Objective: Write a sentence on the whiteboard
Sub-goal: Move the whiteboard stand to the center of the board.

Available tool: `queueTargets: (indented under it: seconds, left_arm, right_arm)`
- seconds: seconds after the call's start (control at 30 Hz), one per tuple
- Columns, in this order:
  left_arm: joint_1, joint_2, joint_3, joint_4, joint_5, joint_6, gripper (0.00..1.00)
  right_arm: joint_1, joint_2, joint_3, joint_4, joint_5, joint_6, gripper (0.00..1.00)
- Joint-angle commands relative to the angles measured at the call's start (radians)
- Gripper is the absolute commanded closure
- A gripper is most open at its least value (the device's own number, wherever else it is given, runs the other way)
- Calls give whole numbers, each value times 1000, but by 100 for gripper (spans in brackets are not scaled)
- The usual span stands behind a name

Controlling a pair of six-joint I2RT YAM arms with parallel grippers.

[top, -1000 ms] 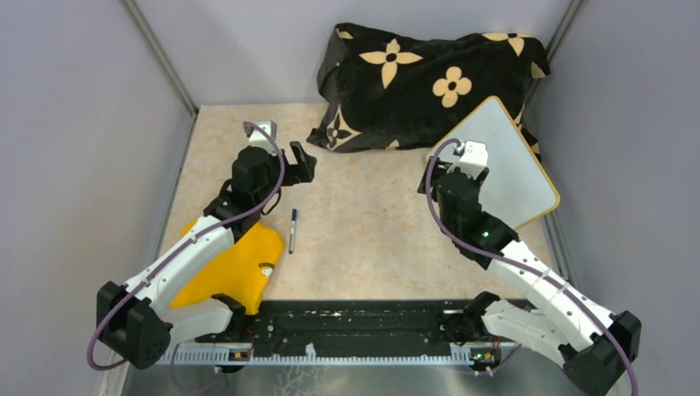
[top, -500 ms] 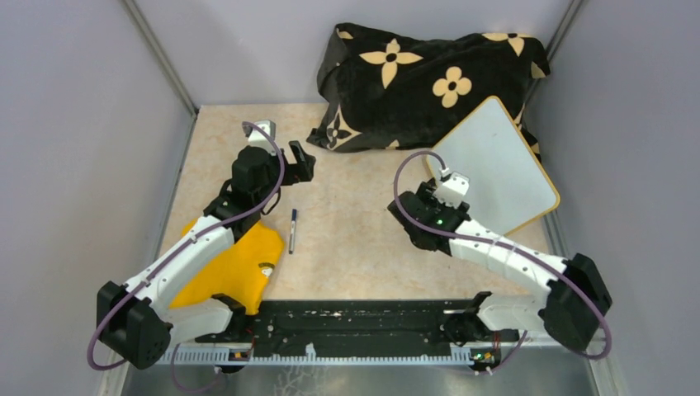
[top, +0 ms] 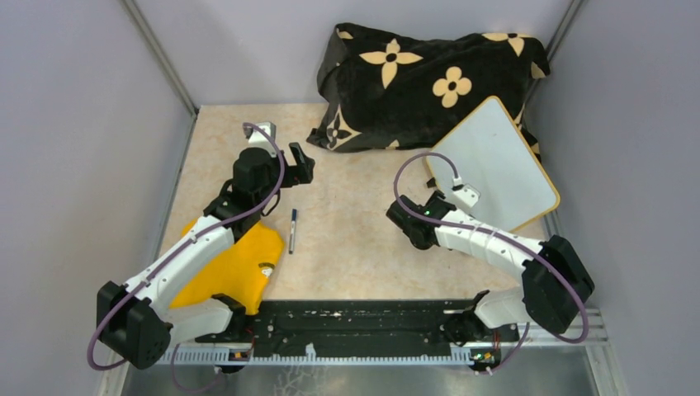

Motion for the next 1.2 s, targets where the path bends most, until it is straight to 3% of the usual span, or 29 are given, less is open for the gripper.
queueTargets:
  seconds: [0.0,0.57,1.0,1.17]
  left_arm:
    - [-3,-9,22,-9,3,-16,1]
    - [-2,5,26,-20,13,-29,1]
    - [-3,16,29,-23,20,-31,1]
    - [-3,22,31,-25,18,-32,1]
  right_arm:
    - [-60,1,-49,79,-32,-33,34]
    - [-156,103,-72,252,-79,-150,49]
    - [-229,172,-107,328,-97,-190,52]
    - [-249,193,-114,379,-112,-234,60]
